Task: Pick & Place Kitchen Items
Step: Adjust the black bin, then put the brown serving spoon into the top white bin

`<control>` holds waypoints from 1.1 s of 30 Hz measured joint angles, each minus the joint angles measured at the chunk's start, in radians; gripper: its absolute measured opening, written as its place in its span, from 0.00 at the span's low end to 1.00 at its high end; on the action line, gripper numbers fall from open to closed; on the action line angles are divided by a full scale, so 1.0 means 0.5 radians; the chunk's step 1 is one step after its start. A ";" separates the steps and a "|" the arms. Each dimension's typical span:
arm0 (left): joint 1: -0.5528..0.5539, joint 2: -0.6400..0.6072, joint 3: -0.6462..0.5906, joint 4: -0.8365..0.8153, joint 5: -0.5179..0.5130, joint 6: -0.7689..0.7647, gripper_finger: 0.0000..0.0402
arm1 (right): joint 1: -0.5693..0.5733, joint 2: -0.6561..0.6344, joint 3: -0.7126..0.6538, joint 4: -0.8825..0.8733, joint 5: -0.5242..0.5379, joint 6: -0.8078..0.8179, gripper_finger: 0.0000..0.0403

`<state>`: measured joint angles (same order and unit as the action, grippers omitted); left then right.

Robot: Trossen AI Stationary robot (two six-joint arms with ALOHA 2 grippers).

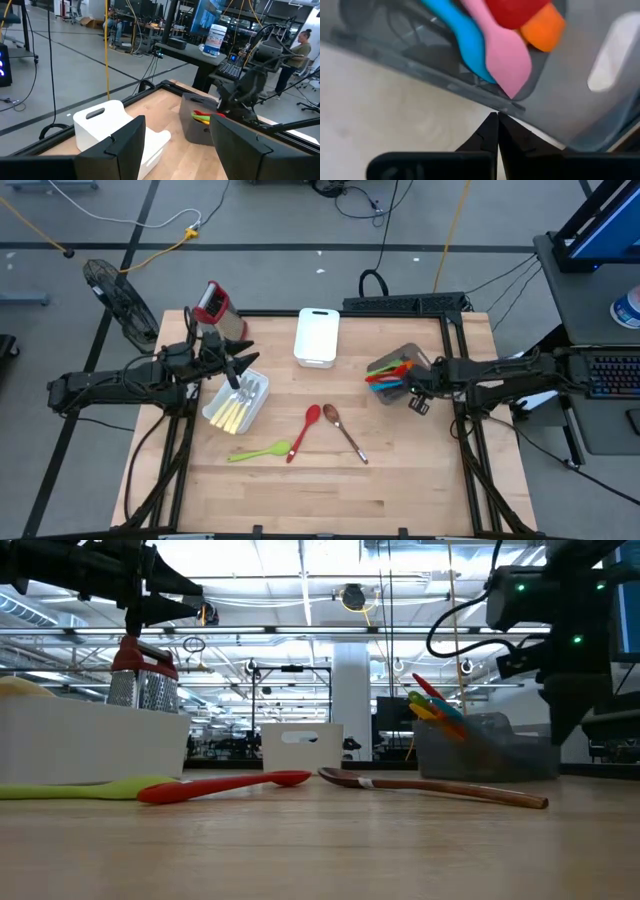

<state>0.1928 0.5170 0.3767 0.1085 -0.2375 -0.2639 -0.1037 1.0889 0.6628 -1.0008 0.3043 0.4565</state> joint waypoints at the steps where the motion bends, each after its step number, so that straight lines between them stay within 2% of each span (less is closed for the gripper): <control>1: 0.000 -0.001 0.000 0.000 0.000 -0.001 0.57 | -0.036 0.000 0.000 0.024 0.020 -0.027 0.00; 10: 0.000 0.000 0.000 0.000 -0.001 -0.002 0.57 | -0.342 -0.011 -0.001 0.051 0.122 -0.019 0.00; 17: 0.001 0.000 0.000 0.001 -0.001 -0.016 0.57 | -0.284 -0.151 0.040 -0.074 -0.086 0.061 0.00; 21: 0.001 -0.001 0.000 0.001 -0.001 -0.024 0.57 | -0.194 -0.248 0.196 -0.234 -0.147 0.059 0.00; 24: 0.001 0.000 0.000 0.001 0.011 -0.112 0.57 | -0.122 -0.324 0.328 -0.255 -0.333 0.028 0.00; 29: 0.000 0.000 0.000 0.001 0.018 -0.229 0.57 | 0.035 -0.475 0.417 0.087 -0.738 -0.050 0.00; 33: 0.001 0.000 0.000 0.002 0.017 -0.221 0.57 | 0.180 -0.537 0.419 0.548 -0.763 -0.054 0.00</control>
<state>0.1931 0.5171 0.3767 0.1093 -0.2288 -0.3742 -0.0138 0.8205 0.8722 -0.7266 -0.0772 0.4297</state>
